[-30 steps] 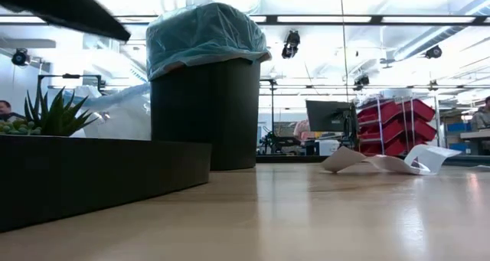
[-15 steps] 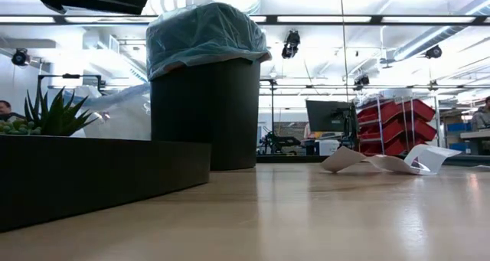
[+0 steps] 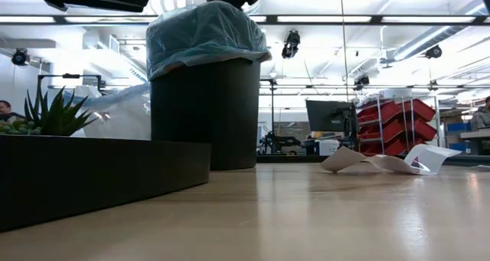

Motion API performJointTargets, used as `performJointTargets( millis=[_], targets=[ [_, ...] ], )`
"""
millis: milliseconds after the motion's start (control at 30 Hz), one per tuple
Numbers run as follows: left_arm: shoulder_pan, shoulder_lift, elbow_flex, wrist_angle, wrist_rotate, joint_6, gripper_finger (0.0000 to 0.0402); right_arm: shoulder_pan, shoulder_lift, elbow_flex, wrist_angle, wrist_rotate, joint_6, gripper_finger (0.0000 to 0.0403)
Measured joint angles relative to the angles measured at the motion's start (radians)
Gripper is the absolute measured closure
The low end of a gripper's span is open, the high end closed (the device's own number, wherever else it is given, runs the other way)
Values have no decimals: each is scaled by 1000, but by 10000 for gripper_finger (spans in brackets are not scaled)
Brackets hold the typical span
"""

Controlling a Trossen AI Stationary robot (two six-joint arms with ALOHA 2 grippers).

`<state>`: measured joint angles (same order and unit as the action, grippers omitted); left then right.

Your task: Place trash/remove bag and relplace

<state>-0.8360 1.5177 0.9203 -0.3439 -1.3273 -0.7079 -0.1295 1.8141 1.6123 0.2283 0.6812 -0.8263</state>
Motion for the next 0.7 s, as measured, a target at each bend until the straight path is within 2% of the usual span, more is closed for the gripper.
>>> performJointTargets(
  millis=[167, 300, 367, 500, 600, 700],
  targets=[
    [0, 0, 0, 0, 0, 0, 257, 13, -6, 0, -92, -26, 21, 214],
    [1, 0, 0, -1, 0, 19, 264, 18, -51, 1, -230, -158, 144, 199],
    [2, 0, 0, -1, 0, 21, 267, 21, -71, 2, -328, -210, 207, 196],
    [2, 0, 0, 0, 0, 33, 273, 21, -83, -1, -484, -221, 328, 198],
    [3, 0, 0, 0, 0, 40, 277, 27, -108, -1, -503, -221, 367, 203],
    [10, 0, 0, 1, -1, 42, 281, 37, -146, 0, -496, -271, 399, 203]
  ],
)
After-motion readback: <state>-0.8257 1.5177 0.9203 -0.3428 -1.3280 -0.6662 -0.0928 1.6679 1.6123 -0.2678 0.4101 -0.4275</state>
